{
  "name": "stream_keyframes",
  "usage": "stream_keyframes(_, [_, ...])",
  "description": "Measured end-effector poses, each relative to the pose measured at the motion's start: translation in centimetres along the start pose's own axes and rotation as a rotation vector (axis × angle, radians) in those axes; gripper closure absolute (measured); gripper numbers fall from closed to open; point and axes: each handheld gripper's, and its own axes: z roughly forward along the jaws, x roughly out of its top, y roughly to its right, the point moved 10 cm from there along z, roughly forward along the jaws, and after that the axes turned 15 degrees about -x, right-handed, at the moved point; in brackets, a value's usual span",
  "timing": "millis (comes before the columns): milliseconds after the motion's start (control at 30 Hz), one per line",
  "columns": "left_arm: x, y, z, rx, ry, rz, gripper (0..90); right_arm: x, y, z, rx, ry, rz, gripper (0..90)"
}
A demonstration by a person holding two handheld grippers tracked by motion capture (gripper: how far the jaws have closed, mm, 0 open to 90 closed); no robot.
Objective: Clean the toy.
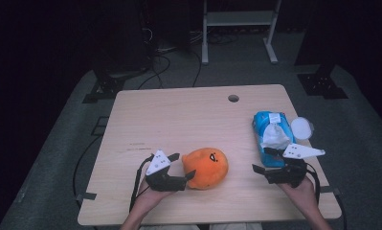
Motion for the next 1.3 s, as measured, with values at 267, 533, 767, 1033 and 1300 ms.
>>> stream_keyframes(267, [-1.1,-0.1,1.4,-0.002,-0.047,0.004,16.3,2.5,3.9,-1.0,-0.105,0.050,0.005,16.2])
stream_keyframes(533, [-1.3,0.2,1.8,-0.019,-0.055,0.010,22.9,3.0,8.7,-0.7,-0.236,0.027,0.014,20.8])
stream_keyframes(767, [-1.7,0.4,2.3,-0.021,-0.066,0.024,24.4,0.2,10.4,1.0,-0.267,-0.061,0.043,36.9])
stream_keyframes(1033, [-1.9,0.3,2.4,-0.018,-0.063,0.016,24.7,-1.5,10.8,2.0,-0.297,-0.120,0.033,60.7])
stream_keyframes(1300, [-2.1,0.4,2.4,-0.013,-0.071,0.026,24.8,-1.5,10.5,2.3,-0.278,-0.135,0.046,83.7])
